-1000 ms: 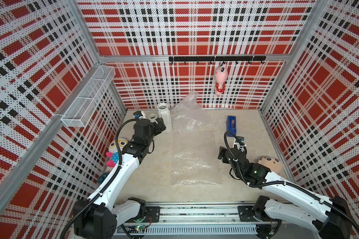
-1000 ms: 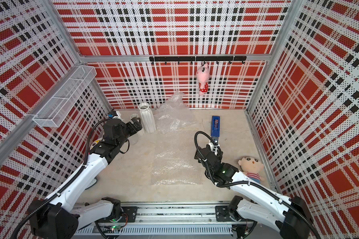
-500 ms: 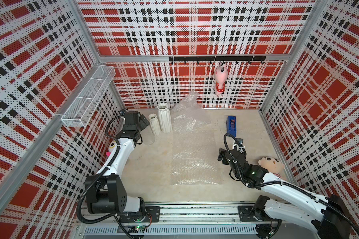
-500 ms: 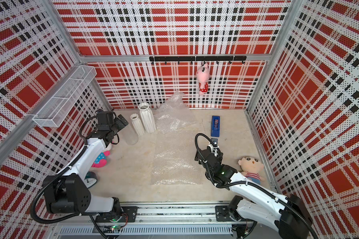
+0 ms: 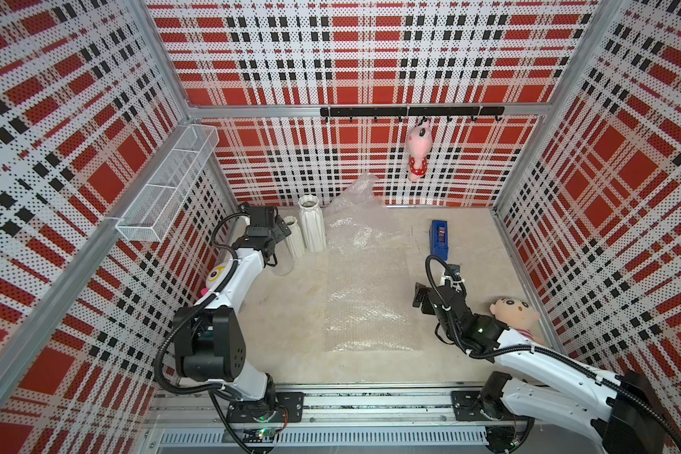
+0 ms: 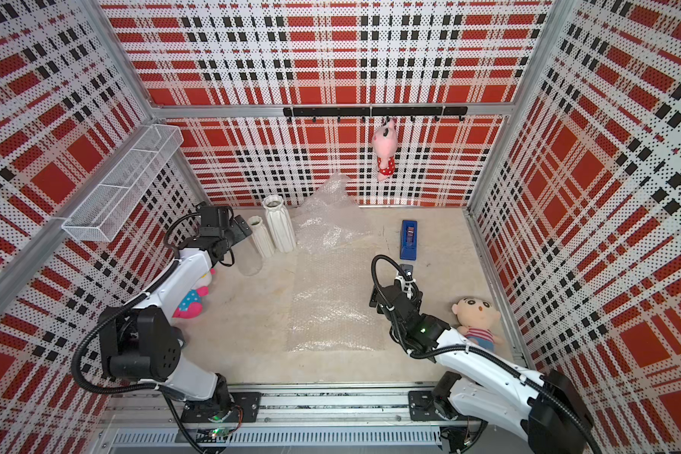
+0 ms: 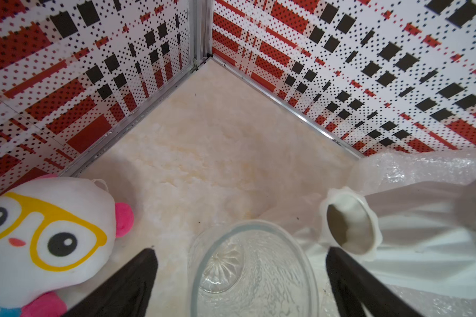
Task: Wrap vases in bubble wrap
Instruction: Pick up the vase from the center of the board.
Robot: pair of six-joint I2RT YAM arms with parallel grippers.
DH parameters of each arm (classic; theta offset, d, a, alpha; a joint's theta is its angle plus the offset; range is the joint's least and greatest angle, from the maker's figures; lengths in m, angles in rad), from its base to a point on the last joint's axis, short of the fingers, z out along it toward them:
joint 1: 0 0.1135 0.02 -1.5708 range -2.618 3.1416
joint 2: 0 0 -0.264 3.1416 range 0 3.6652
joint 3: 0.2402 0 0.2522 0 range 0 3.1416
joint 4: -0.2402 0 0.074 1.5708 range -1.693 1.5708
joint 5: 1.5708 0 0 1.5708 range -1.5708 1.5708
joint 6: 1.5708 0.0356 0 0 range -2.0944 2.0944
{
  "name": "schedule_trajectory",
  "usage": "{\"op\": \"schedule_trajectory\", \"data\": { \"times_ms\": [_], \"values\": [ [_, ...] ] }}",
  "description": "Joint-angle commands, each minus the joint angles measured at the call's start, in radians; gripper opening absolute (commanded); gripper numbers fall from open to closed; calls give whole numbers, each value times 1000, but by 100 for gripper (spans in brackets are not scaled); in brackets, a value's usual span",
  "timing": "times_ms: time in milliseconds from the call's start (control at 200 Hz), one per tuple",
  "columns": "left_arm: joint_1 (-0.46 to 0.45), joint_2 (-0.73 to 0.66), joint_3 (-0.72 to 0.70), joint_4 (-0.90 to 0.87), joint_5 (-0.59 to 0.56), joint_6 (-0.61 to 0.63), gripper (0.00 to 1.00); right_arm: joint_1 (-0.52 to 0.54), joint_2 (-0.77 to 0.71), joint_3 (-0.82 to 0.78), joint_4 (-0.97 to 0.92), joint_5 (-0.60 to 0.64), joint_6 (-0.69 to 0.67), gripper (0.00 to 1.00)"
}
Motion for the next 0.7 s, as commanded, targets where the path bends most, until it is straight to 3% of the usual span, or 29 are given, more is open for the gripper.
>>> {"op": "schedule_trajectory", "data": {
  "times_ms": [0, 170, 691],
  "values": [
    [-18, 31, 51, -47, -57, 23, 95, -7, -12, -8, 24, 0, 9, 97],
    [-18, 52, 62, -65, -93, 20, 84, -7, -15, -12, 22, 6, 15, 97],
    [-28, 98, 105, -110, -135, 29, 70, -7, -10, -8, 18, 13, 14, 97]
  ]
}}
